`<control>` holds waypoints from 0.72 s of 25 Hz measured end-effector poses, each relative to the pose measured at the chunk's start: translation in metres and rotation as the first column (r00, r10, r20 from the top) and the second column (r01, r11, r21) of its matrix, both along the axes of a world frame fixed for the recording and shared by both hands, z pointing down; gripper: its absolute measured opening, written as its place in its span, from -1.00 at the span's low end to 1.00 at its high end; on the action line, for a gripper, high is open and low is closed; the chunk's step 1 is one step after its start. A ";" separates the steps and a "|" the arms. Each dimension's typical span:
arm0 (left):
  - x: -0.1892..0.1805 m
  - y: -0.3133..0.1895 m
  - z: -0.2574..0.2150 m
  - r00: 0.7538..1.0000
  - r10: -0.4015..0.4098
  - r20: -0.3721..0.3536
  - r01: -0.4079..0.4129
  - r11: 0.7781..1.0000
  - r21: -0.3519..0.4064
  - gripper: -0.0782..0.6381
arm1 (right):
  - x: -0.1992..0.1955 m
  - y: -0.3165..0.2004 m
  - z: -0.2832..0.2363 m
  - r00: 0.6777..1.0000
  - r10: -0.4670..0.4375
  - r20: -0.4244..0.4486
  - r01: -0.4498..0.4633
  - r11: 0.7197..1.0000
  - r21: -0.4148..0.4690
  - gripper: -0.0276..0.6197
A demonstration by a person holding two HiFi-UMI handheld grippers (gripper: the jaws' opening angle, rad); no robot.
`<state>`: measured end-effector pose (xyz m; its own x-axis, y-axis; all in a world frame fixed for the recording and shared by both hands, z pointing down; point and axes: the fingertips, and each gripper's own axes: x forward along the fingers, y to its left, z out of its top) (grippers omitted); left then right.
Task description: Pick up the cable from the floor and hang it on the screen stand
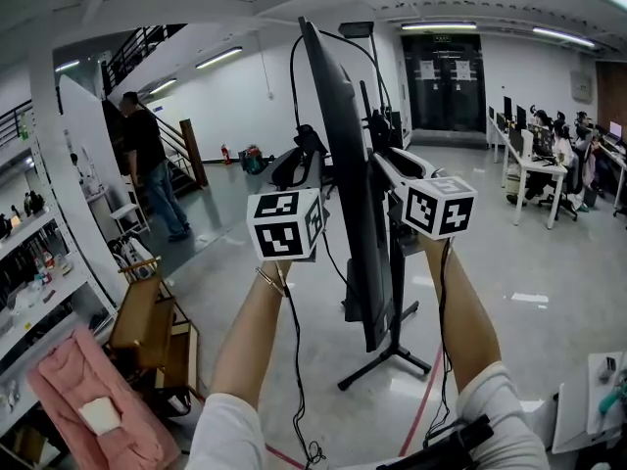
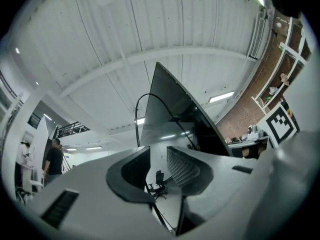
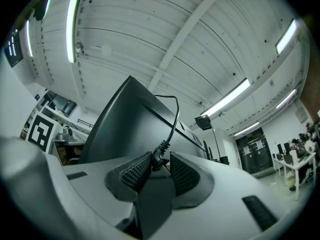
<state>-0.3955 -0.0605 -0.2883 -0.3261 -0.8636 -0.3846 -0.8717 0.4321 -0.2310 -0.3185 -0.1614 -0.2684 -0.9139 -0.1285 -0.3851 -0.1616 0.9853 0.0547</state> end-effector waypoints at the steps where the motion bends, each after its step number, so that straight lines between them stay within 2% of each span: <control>1: 0.001 0.001 0.003 1.000 0.006 -0.007 -0.006 1.000 0.001 -0.51 | 0.000 0.000 0.003 1.000 0.001 -0.004 -0.001 1.000 -0.003 -0.59; 13: 0.015 0.010 0.034 0.999 0.004 -0.042 -0.006 0.999 -0.038 -0.51 | 0.012 0.005 0.025 1.000 -0.011 -0.023 0.010 0.999 -0.037 -0.53; 18: 0.023 0.010 0.060 0.996 0.013 -0.083 -0.019 0.997 -0.073 -0.51 | 0.016 0.010 0.038 0.999 -0.013 -0.043 0.011 0.999 -0.049 -0.52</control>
